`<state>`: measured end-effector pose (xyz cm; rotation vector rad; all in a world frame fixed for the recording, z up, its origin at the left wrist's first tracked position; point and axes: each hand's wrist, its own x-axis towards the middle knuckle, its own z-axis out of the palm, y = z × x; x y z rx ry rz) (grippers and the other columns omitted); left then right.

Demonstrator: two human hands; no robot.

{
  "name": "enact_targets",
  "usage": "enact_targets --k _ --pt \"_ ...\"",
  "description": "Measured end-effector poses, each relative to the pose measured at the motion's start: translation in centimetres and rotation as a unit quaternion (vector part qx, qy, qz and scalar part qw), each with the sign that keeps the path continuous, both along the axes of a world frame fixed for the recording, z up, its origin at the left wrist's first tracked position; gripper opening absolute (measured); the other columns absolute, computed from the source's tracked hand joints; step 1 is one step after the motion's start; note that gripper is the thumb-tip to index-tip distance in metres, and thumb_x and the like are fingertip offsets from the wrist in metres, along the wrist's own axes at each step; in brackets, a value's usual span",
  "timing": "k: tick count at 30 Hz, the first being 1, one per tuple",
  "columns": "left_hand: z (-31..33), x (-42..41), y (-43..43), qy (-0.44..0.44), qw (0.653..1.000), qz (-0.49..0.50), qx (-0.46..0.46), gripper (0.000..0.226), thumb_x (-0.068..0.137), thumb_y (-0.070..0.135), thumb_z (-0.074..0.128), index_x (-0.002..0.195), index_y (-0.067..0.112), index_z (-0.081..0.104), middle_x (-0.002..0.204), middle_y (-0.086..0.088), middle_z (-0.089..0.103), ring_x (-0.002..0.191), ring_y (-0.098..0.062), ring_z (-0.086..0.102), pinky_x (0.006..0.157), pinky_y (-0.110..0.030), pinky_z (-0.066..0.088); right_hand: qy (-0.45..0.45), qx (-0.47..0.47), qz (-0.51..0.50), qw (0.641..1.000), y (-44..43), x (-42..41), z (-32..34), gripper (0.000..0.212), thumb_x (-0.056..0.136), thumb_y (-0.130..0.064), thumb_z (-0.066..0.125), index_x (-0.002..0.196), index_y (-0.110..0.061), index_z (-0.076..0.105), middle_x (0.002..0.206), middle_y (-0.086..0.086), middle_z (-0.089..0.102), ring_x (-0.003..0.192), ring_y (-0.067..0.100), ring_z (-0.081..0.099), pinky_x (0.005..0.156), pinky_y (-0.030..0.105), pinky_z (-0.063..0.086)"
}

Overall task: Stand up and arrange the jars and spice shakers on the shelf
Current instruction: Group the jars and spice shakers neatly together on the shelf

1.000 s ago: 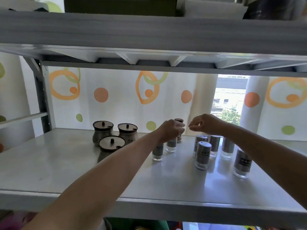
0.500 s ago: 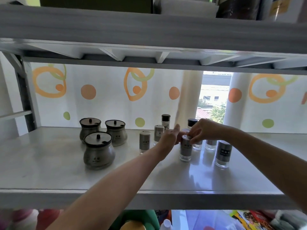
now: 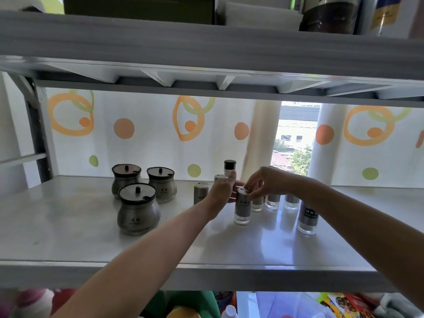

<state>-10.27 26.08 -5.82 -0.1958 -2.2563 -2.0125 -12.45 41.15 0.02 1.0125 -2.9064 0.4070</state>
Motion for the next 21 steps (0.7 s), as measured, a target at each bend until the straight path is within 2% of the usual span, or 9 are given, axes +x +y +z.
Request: enact_targets --k 3,6,8,10,13,14,15,17,21 --pt "0.8 -0.8 -0.1 0.012 1.000 0.020 -0.019 0.061 0.101 0.041 0.021 0.119 -0.003 0.060 0.111 -0.019 0.066 0.096 -0.024 0.060 0.086 -0.031 0.047 0.002 -0.007 0.006 1.000 0.6 -0.5 1.5 0.041 0.076 -0.025 0.074 0.115 -0.013 0.066 0.106 0.000 0.069 0.088 0.010 0.061 0.081 0.021 0.044" --pt "1.8 -1.7 0.2 0.000 0.999 0.025 -0.021 0.062 0.101 0.045 0.019 0.122 0.001 0.057 0.125 -0.015 0.061 0.106 -0.022 0.056 0.101 -0.038 0.041 0.068 -0.046 -0.031 0.996 1.6 -1.7 2.1 0.038 0.079 -0.016 0.071 0.116 -0.010 0.065 0.115 0.007 0.068 0.091 0.013 0.060 0.083 0.023 0.045" --pt "2.3 -2.2 0.5 -0.023 0.999 0.022 -0.012 0.065 0.099 0.049 0.018 0.125 0.003 0.056 0.128 -0.012 0.059 0.111 -0.021 0.054 0.110 -0.041 0.036 0.098 -0.019 -0.068 0.993 1.9 -2.6 1.6 0.043 0.079 -0.017 0.071 0.120 -0.014 0.062 0.122 0.004 0.065 0.104 0.016 0.060 0.093 0.029 0.045" --pt "2.6 -2.7 0.8 -0.045 0.999 0.014 0.009 0.065 0.099 0.050 0.017 0.122 0.005 0.058 0.122 -0.009 0.061 0.111 -0.019 0.053 0.113 -0.042 0.031 0.106 0.016 -0.083 0.991 1.8 -3.2 0.9 0.045 0.079 -0.024 0.071 0.123 -0.019 0.061 0.126 -0.001 0.063 0.114 0.017 0.057 0.100 0.032 0.043" --pt "2.4 -3.1 1.0 -0.072 0.997 -0.008 0.035 0.059 0.099 0.051 0.015 0.097 0.015 0.061 0.100 -0.002 0.061 0.095 -0.012 0.056 0.106 -0.033 0.034 0.099 0.026 -0.094 0.990 1.5 -3.7 0.1 0.037 0.080 -0.034 0.069 0.115 -0.025 0.067 0.118 -0.005 0.067 0.106 0.013 0.058 0.088 0.027 0.040" --pt "2.2 -3.3 1.0 -0.083 0.996 -0.016 0.035 0.061 0.098 0.052 0.014 0.100 0.014 0.061 0.104 -0.004 0.062 0.096 -0.011 0.057 0.101 -0.030 0.034 0.094 0.018 -0.098 0.991 1.4 -3.9 -0.1 0.034 0.079 -0.036 0.070 0.111 -0.026 0.069 0.114 -0.006 0.068 0.099 0.011 0.058 0.081 0.025 0.038" --pt "1.8 -3.6 1.0 -0.090 0.995 -0.019 0.038 0.066 0.098 0.053 0.014 0.111 0.009 0.061 0.114 -0.008 0.063 0.105 -0.014 0.057 0.100 -0.030 0.033 0.088 0.006 -0.102 0.991 1.3 -4.2 -0.3 0.032 0.077 -0.036 0.071 0.107 -0.025 0.071 0.109 -0.006 0.069 0.092 0.009 0.056 0.077 0.024 0.037" --pt "1.1 -4.1 0.9 -0.106 0.993 -0.018 0.054 0.073 0.097 0.055 0.016 0.126 0.000 0.054 0.128 -0.014 0.059 0.123 -0.023 0.053 0.105 -0.033 0.034 0.076 -0.022 -0.108 0.991 1.2 -4.8 -0.7 0.030 0.073 -0.035 0.075 0.100 -0.023 0.073 0.102 -0.005 0.072 0.085 0.009 0.057 0.073 0.023 0.040" --pt "0.0 -4.6 1.0 -0.117 0.988 -0.042 0.097 0.076 0.096 0.056 0.017 0.126 -0.003 0.054 0.125 -0.020 0.060 0.116 -0.026 0.055 0.106 -0.036 0.037 0.056 -0.065 -0.102 0.991 1.5 -5.5 -0.9 0.026 0.069 -0.026 0.080 0.094 -0.020 0.076 0.092 -0.002 0.071 0.083 0.015 0.061 0.076 0.030 0.048"
